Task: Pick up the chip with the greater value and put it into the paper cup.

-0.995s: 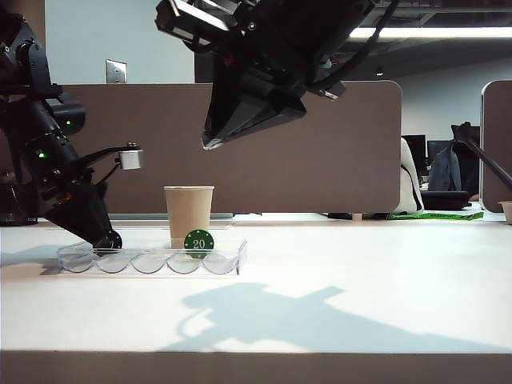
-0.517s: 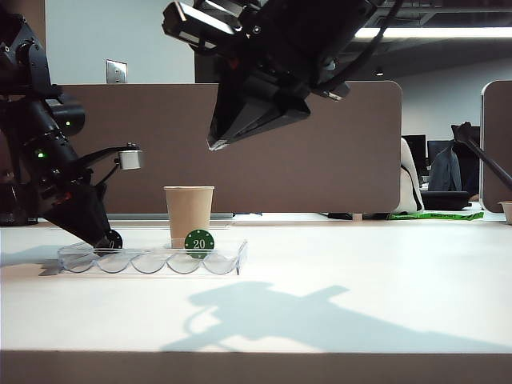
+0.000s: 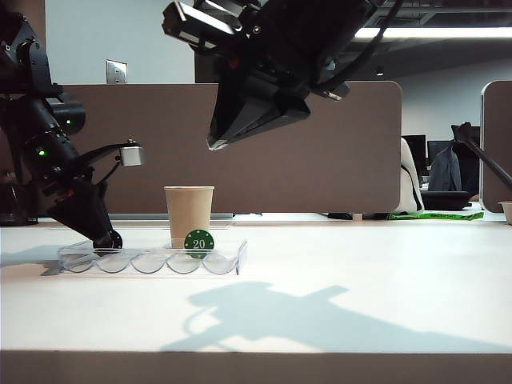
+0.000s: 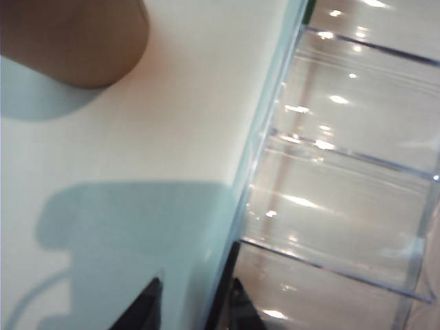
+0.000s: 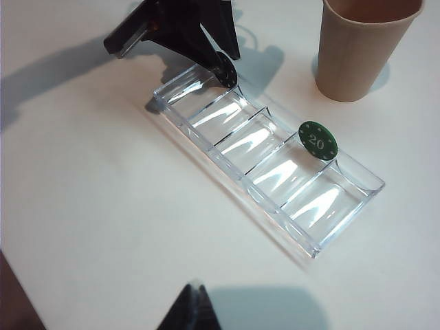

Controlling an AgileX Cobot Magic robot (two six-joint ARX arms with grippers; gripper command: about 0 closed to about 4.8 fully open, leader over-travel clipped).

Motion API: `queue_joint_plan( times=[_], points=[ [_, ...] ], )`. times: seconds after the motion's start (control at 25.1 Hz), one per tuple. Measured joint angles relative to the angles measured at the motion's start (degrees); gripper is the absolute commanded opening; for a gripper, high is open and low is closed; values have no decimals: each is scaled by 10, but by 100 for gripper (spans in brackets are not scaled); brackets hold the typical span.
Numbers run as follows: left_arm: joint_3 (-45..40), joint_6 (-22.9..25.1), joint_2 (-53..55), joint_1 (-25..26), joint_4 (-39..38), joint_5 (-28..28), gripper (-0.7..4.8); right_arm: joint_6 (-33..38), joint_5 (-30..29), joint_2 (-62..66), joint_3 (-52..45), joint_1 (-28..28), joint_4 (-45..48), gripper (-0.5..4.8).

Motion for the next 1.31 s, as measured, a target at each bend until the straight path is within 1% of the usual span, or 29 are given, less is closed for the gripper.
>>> queue_joint_plan(
  times=[0.24,0.44,1.31],
  points=[
    [31,-2,-2,0,-15,2,128,0,0,0,0,0,0,-6],
    [31,-4,-2,0,-34,3,128,0,0,0,0,0,0,-6],
    [30,-4,-2,0,-59,4,119,0,0,0,0,0,0,-6]
  ],
)
